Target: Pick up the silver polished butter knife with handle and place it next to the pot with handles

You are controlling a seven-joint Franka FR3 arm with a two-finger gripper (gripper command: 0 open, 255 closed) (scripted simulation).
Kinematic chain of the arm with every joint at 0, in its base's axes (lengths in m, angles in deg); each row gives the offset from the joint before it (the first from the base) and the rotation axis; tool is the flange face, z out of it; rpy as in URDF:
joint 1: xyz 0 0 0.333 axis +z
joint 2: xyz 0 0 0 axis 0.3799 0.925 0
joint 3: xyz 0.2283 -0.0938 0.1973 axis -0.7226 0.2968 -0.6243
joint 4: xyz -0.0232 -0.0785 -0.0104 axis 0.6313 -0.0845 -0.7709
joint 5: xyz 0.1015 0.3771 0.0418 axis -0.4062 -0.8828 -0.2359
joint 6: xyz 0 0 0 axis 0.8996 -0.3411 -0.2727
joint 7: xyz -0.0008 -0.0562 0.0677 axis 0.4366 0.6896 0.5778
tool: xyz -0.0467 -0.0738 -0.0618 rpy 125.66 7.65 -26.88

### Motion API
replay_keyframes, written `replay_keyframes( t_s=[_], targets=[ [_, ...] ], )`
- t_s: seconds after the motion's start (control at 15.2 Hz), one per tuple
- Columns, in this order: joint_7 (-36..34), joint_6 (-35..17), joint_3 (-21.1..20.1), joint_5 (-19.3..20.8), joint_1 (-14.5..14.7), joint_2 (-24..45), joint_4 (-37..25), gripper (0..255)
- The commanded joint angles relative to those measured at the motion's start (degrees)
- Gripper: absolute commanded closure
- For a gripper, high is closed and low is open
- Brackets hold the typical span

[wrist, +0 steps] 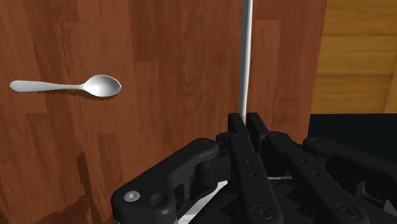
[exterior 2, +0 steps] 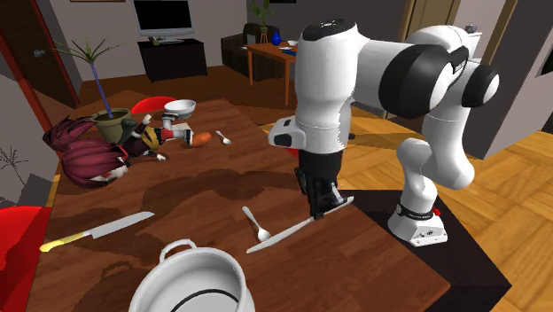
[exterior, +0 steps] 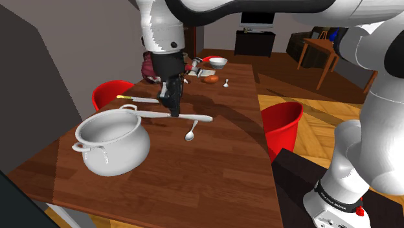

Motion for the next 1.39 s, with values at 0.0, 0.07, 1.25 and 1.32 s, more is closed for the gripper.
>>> replay_keyframes(
  t_s=[0.0, 0.07, 1.25, 1.32],
  targets=[
    [-2.95, 0.35, -1.19, 0.38, 1.74, 1.95, -2.29, 255],
    [-4.26, 0.77, -1.70, 0.65, 2.61, 3.18, -3.92, 255],
    [-10.71, -7.46, -3.82, 1.94, 6.88, 8.33, -0.71, 255],
    [-10.70, -8.27, -3.81, 1.93, 6.84, 8.25, 0.18, 255]
  ],
)
